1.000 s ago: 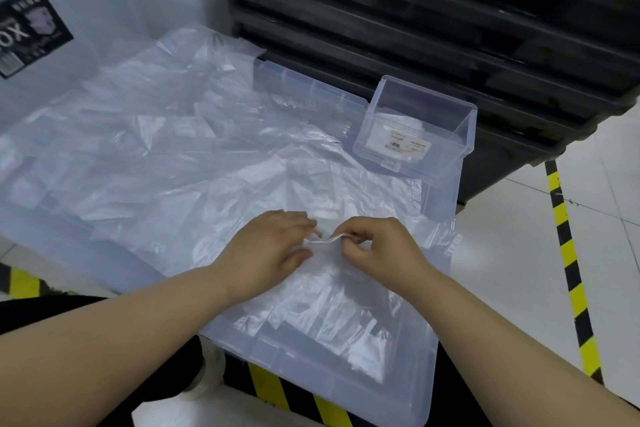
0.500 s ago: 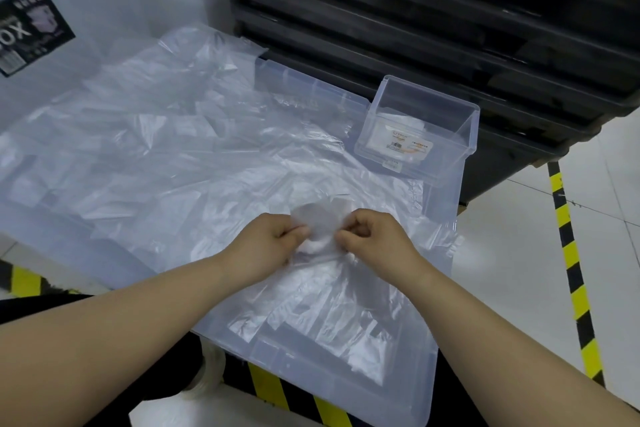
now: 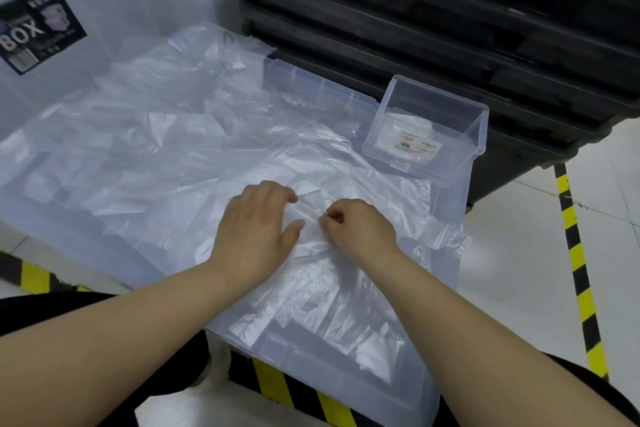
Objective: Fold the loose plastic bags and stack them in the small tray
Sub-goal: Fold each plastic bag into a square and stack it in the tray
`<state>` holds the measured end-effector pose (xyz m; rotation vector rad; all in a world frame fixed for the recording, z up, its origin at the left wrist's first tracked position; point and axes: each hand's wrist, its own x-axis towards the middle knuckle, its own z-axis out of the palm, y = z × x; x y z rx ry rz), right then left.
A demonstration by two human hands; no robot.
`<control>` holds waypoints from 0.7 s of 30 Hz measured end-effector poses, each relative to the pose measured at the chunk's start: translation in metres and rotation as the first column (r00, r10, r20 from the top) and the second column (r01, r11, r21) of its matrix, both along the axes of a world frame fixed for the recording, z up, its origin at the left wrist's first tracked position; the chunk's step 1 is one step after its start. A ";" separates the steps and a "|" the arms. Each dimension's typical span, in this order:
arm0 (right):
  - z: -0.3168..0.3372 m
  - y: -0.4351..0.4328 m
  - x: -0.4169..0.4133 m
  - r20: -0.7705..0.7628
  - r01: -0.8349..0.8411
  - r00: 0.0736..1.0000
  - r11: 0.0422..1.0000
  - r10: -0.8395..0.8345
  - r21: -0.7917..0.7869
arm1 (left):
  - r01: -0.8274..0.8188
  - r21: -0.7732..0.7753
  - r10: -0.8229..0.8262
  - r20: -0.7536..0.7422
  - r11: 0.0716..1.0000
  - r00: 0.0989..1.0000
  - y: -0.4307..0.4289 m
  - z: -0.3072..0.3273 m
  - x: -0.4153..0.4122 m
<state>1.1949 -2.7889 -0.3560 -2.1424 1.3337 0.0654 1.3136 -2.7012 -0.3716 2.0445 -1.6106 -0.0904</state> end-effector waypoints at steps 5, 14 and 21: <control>-0.003 0.001 0.003 -0.037 -0.004 0.999 0.998 0.002 -0.059 | 0.199 0.284 -0.272 0.245 0.938 0.931 0.002 -0.025 -0.003; -0.020 0.013 0.005 -0.058 -0.159 0.987 0.866 0.149 -0.474 | 0.188 0.546 -0.310 0.140 0.816 0.940 -0.005 -0.023 0.001; -0.035 0.012 -0.008 -0.132 -0.360 0.933 0.891 0.336 -0.277 | 0.173 0.546 -0.256 0.079 0.820 0.964 -0.007 -0.021 0.007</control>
